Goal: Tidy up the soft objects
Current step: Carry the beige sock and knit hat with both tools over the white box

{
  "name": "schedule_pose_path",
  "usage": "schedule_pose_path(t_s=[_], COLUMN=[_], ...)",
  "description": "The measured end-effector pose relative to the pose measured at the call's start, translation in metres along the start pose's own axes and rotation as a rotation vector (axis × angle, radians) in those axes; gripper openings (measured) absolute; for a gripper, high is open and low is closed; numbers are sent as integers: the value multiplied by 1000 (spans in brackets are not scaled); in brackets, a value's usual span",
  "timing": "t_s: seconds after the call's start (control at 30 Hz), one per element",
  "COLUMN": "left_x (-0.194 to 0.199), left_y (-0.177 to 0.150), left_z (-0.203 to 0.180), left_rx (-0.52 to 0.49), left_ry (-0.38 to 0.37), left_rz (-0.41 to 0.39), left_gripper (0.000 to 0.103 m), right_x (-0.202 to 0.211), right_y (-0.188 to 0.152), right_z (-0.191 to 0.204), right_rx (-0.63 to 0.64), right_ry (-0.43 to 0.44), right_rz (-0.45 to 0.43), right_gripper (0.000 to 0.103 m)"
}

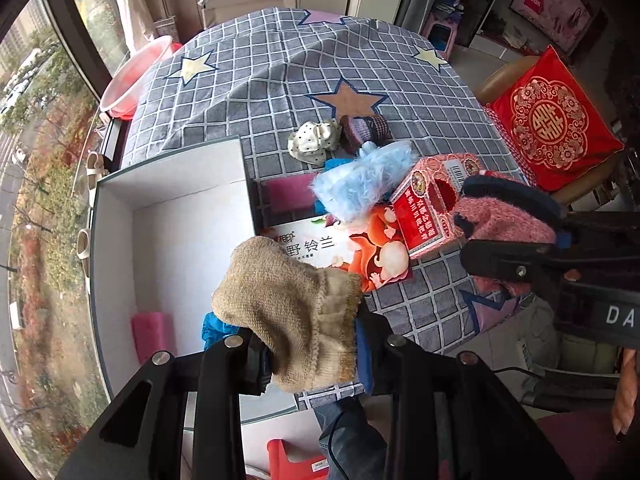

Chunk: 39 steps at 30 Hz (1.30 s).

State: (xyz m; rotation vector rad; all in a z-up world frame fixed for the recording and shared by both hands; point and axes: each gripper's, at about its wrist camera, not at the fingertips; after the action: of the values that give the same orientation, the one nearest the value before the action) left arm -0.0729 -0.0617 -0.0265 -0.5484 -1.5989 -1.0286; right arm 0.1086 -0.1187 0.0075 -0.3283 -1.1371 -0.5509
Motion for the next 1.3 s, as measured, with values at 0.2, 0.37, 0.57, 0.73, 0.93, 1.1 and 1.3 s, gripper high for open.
schedule_pose_path(t_s=[0.2,0.37,0.57,0.73,0.93,1.1,1.3], left_x=[7,10,7,3,-2,-8,-10], left_y=[-19,-34,-52,-67,-79,-85,-87], left_z=[28,50,74,89,103,116,126], left_rx=[86,159,244,304,363,408,431], left_ry=[19,33,46,57,71,81,90], left_rz=[-20,-34,-31,-17,0,14,25], left_gripper=[35,35,35,35,35,35,36], right_x=[-13,-25,-38,-49,-63,-72,-82], right_y=[-1,-3,-3,-1,-1,5,11], right_z=[37,64,86,101,119,129,143], right_rx=[92,173,244,286,339,354,382], right_ry=[-3,-20,-36,-39,-38,-23,-18], right_rz=[31,60,95,119,149,170,181], right_gripper=[34,34,34,34,34,34,34])
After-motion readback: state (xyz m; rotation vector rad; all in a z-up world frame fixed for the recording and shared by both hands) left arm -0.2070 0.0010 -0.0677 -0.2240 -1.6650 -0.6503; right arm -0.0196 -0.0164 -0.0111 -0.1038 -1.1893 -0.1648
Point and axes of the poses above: each gripper's, at about its wrist camera, not at the fingertips, and x roughly against the way its jaws point, z to its left, y to its top, and after that the axes turned 10 degrees about -x, right-handed
